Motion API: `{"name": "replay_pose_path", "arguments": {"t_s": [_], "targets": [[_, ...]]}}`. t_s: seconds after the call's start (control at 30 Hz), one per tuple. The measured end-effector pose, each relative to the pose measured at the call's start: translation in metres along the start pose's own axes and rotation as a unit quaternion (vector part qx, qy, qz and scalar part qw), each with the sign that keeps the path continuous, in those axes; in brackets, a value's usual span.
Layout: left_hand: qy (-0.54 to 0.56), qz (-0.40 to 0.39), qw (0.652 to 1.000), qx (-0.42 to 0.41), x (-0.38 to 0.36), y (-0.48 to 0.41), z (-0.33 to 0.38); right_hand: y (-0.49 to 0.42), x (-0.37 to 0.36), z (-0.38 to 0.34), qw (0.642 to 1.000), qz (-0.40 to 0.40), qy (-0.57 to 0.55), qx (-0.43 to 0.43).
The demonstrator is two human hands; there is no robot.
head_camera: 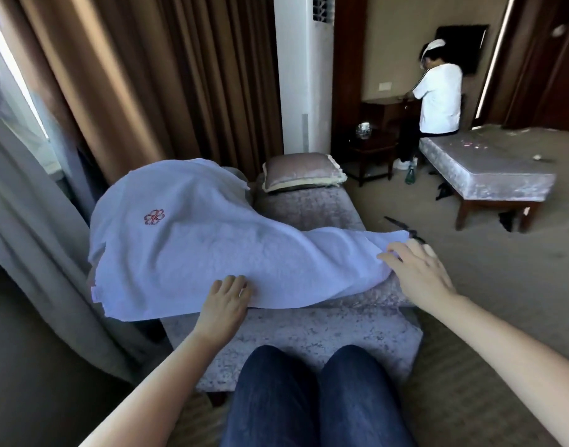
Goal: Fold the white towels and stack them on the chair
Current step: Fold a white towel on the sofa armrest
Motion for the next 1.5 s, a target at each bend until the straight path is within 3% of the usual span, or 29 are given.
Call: {"name": "replay_pose_path", "arguments": {"t_s": [0.23,0.63,0.87,0.97,1.03,1.13,1.23,1.37,1.5], "targets": [[0.085,0.035,0.996,0.002,0.003,-0.026,0.028,-0.021,-0.007,0.029,0.983,-0.092,0.036,0.156],[0.21,-0.062,0.975,0.034,0.023,-0.027,0.023,0.055,0.004,0.048,0.993,-0.113,0.033,0.009],[0.236,-0.226,0.945,0.002,0.035,-0.005,0.03,0.093,0.011,0.034,0.98,-0.175,-0.047,0.076],[0.253,-0.245,0.936,0.007,0.044,-0.01,0.028,0.088,0.021,0.035,0.975,-0.195,-0.047,0.094],[0.246,-0.222,0.943,0.029,0.048,-0.016,0.024,0.083,0.018,0.043,0.977,-0.166,-0.092,0.096],[0.229,-0.16,0.957,0.075,0.057,-0.036,0.011,0.062,0.016,0.065,0.979,-0.066,-0.191,-0.003],[0.209,-0.088,0.97,0.087,0.073,-0.073,-0.007,0.019,0.023,0.087,0.972,-0.027,-0.195,-0.125],[0.151,-0.033,0.985,0.072,0.085,-0.131,-0.034,-0.038,0.011,0.107,0.967,-0.048,-0.153,-0.199],[0.115,-0.085,0.986,0.083,0.068,-0.179,-0.047,-0.071,-0.02,0.122,0.954,-0.099,-0.133,-0.251]]}}
Point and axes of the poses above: each hand's wrist, its own y-axis away from the middle knuckle, its own x-axis out of the back of the hand, z = x × y, the point moved 2 cm from there along -y, towards the middle knuckle, and after that the axes turned 4 degrees about -z, right-handed, at the moved point
